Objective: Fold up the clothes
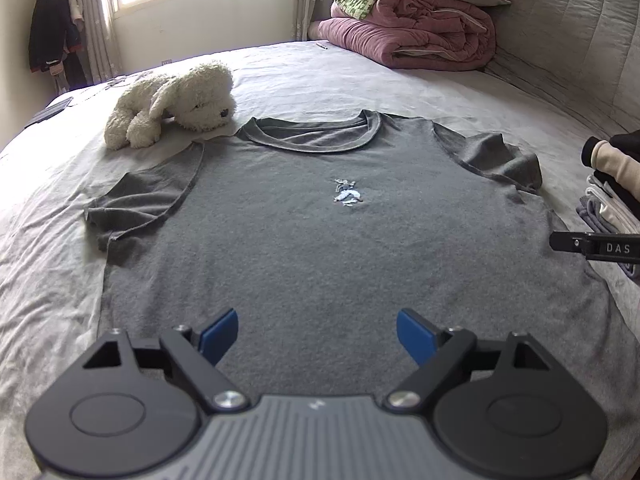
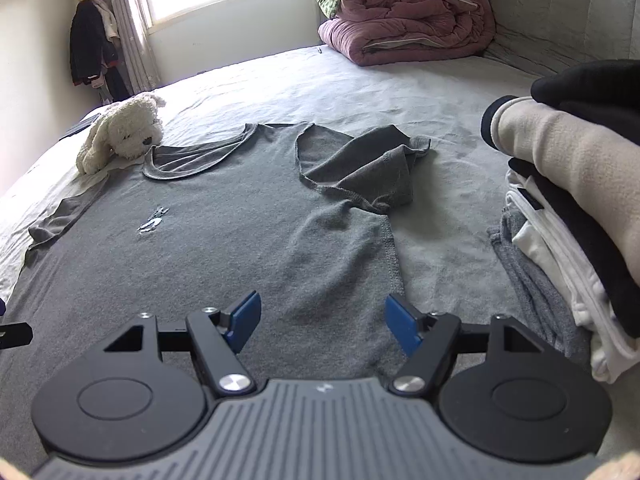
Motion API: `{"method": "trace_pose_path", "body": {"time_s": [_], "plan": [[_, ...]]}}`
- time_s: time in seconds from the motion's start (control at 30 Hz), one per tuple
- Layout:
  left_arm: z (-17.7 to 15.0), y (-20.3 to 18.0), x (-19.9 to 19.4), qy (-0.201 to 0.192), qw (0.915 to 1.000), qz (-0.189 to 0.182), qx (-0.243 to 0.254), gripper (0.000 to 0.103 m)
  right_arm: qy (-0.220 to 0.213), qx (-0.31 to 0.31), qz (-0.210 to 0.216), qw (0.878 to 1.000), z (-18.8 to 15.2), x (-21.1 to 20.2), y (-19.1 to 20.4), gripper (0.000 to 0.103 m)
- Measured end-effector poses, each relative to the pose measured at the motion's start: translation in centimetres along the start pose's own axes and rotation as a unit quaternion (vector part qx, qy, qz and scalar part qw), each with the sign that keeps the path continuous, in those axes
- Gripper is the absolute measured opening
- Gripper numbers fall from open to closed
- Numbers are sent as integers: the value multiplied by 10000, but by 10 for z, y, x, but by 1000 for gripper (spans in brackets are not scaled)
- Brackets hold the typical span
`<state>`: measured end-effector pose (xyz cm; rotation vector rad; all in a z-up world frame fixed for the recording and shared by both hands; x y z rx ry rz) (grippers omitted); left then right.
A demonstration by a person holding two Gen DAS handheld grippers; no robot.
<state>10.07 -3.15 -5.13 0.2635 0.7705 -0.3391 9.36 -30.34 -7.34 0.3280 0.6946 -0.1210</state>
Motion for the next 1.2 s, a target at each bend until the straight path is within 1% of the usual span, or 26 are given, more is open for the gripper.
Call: {"method": "trace_pose_path", "body": {"time_s": [0.13,0.23,0.3,0.37,0.43,0.6,0.67,0.7,0.77,0.83,0.93,1.03,1.1,1.2], "plan": [[1,7,24,-100,9996,-1,-274,89,-121,-64,-224,9997,16,19,-7,73],[5,11,38,-77,9996,168,-235,89,-182,-123,-391,9990,29,36,-15,73],[11,14,42,-169,9994,167,-245,89,-170,-54,-466,9988,38,47,-21,73],[17,20,45,-319,9988,125,-359,90,-151,179,-482,9986,46,57,-28,73],[19,27,50,-364,9980,86,-507,90,-127,415,-495,9978,52,66,-34,73],[19,40,63,-238,9959,20,-869,90,-104,1035,-579,9929,60,85,-47,72],[17,42,67,-134,9953,-80,-958,90,-184,1234,-629,9902,63,88,-50,66],[15,42,69,-90,9951,-124,-977,90,-228,1282,-667,9892,65,89,-51,54],[13,42,71,-25,9950,-175,-978,90,-292,1341,-691,9881,68,90,-52,23],[12,44,70,-10,9952,-169,-962,90,-293,1458,-648,9868,73,89,-53,8],[13,48,67,2,9944,-175,-1042,90,-314,1453,-694,9865,82,83,-50,8],[15,53,66,12,9933,-204,-1139,90,-443,1222,-746,9887,92,75,-39,7],[16,54,66,19,9933,-220,-1132,90,-475,1073,-750,9902,96,71,-29,7],[17,54,64,19,9935,-233,-1111,90,-440,763,-592,9944,98,71,-3,7]]}}
Point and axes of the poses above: each gripper's, at about its wrist camera, not at the fingertips, and x roughly the way its jaws point, y to its left, z to its top, the point moved 7 cm from there along x, roughly the way its jaws point, and after that the axes turned 8 degrees about x, right-handed, at the moved point
